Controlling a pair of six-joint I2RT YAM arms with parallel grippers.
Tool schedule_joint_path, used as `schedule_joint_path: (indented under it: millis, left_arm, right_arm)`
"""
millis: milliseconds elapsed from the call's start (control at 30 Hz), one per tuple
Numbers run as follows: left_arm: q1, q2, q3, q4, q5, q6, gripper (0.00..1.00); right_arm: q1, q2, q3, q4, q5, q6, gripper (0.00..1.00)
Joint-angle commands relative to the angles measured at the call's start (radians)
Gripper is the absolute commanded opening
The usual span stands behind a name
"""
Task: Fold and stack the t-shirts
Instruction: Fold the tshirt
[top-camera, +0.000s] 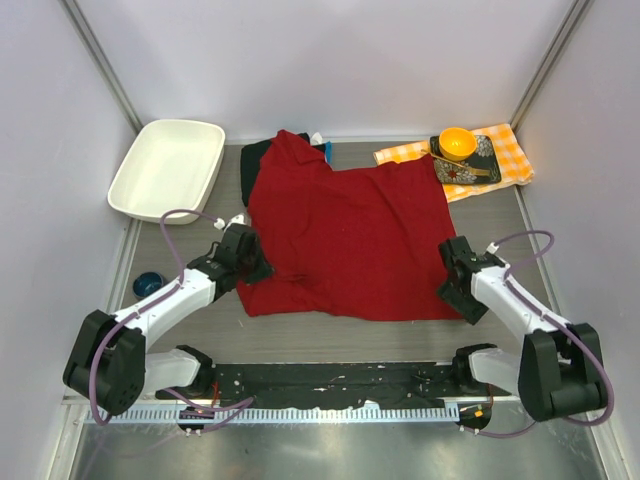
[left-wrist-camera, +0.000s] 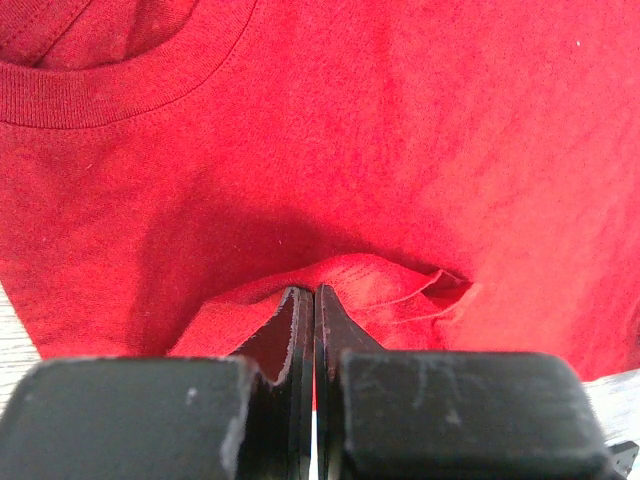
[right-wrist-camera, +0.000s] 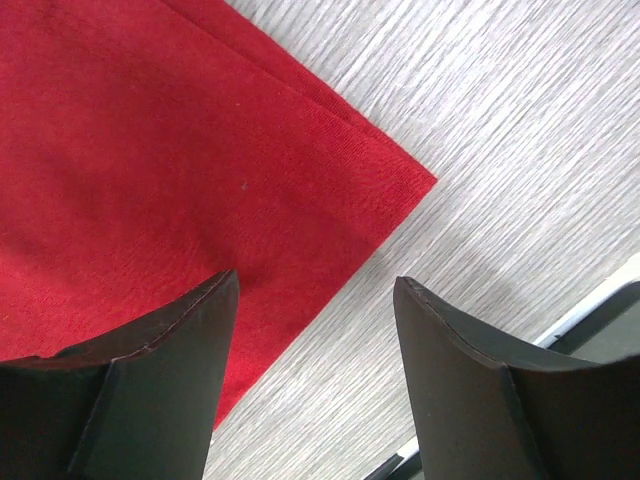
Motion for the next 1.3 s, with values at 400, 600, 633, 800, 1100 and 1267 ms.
schedule_joint_path:
  millis: [400, 600, 633, 800, 1100, 1267]
  left_arm:
    - [0.012, -0.057, 0.021, -0.041, -0.031, 0.018, 0.00]
    - [0.014, -0.055, 0.017, -0.035, -0.025, 0.021, 0.00]
    - [0.014, -0.057, 0.017, -0.033, -0.025, 0.021, 0.00]
    - [0.014, -0.055, 0.017, -0.031, -0.022, 0.022, 0.00]
    - [0.014, -0.026, 0.023, -0.030, -0.008, 0.021, 0.00]
    - [0.015, -0.019, 0.026, -0.033, -0.009, 0.021, 0.00]
  right_arm:
    - [-0.063, 0.162, 0.195, 0.010, 0.070, -0.128, 0.74]
    - [-0.123, 0.167, 0.178, -0.001, 0.044, -0.164, 0.72]
    - [-0.123, 0.156, 0.177, 0.006, 0.036, -0.168, 0.72]
    - [-0.149, 0.168, 0.129, 0.058, -0.017, -0.176, 0.72]
    - [-0.193, 0.153, 0.060, 0.102, -0.074, -0.162, 0.61]
    - [-0.195, 0.161, 0.052, 0.102, -0.080, -0.161, 0.45]
